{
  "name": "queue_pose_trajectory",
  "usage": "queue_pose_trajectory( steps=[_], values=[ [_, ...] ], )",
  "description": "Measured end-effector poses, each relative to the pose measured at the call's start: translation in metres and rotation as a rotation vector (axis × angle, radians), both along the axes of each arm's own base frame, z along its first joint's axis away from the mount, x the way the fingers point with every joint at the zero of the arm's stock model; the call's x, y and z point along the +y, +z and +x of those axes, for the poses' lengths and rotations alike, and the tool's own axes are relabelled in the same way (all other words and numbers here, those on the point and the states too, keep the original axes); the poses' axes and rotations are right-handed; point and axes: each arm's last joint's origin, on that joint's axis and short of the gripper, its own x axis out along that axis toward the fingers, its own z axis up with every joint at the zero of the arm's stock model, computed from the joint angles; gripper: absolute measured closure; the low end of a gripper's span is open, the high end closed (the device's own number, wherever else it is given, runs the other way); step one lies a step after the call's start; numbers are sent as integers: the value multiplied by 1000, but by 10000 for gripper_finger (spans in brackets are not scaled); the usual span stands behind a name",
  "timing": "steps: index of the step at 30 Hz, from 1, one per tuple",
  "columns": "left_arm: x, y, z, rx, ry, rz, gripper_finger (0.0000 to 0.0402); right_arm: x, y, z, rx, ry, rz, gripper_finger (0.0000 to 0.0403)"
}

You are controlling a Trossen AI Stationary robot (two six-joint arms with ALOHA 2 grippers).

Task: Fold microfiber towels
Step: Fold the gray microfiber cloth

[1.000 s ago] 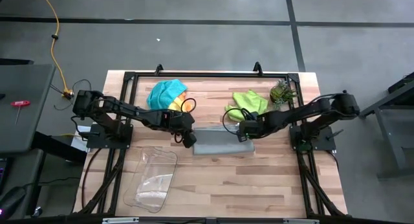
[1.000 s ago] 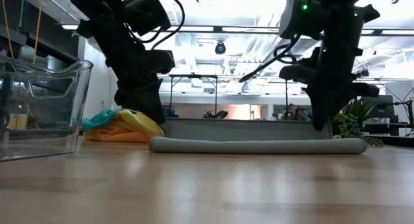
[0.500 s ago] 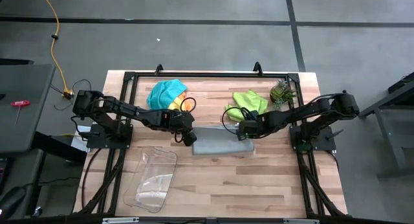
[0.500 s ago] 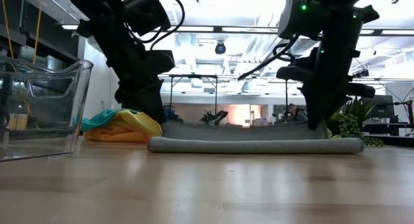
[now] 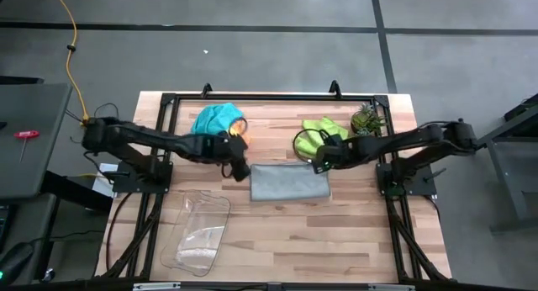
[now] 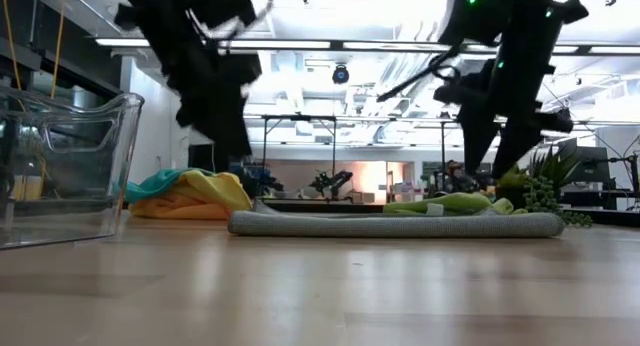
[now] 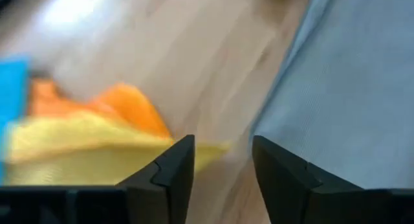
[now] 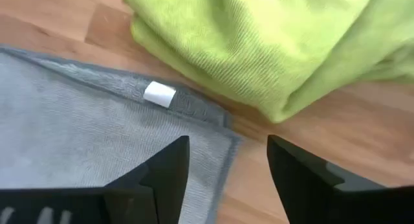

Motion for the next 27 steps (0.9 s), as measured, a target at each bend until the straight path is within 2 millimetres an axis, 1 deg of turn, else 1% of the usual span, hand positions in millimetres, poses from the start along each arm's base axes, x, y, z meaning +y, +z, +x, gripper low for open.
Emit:
queue_pose_trajectory(
  steps=[4, 6, 11, 13, 14, 16, 18, 20, 24, 27],
  values=[
    [2, 38, -17, -171, -3, 23, 239, 0, 20, -14, -57, 65, 2, 199],
    [-1, 57, -26, -251, -52, 46, 238, 1, 30, -20, -109, 98, -7, 198],
    [-18, 101, -48, -502, -212, 104, 240, 9, 54, -28, -279, 208, -34, 198],
    [-25, 115, -57, -644, -255, 144, 240, 12, 61, -29, -340, 251, -51, 198],
    [-28, 119, -62, -717, -272, 162, 239, 14, 64, -30, -361, 271, -57, 198],
    [-34, 121, -70, -859, -290, 185, 239, 17, 68, -30, -396, 291, -61, 198],
    [-37, 114, -79, -969, -291, 201, 239, 20, 68, -30, -405, 304, -63, 198],
    [-40, 105, -86, -1039, -274, 192, 238, 23, 68, -29, -411, 312, -67, 198],
    [-42, 89, -95, -1073, -250, 176, 238, 25, 66, -27, -401, 318, -79, 198],
    [-42, 88, -99, -1061, -272, 217, 238, 25, 67, -25, -409, 320, -86, 198]
  ],
)
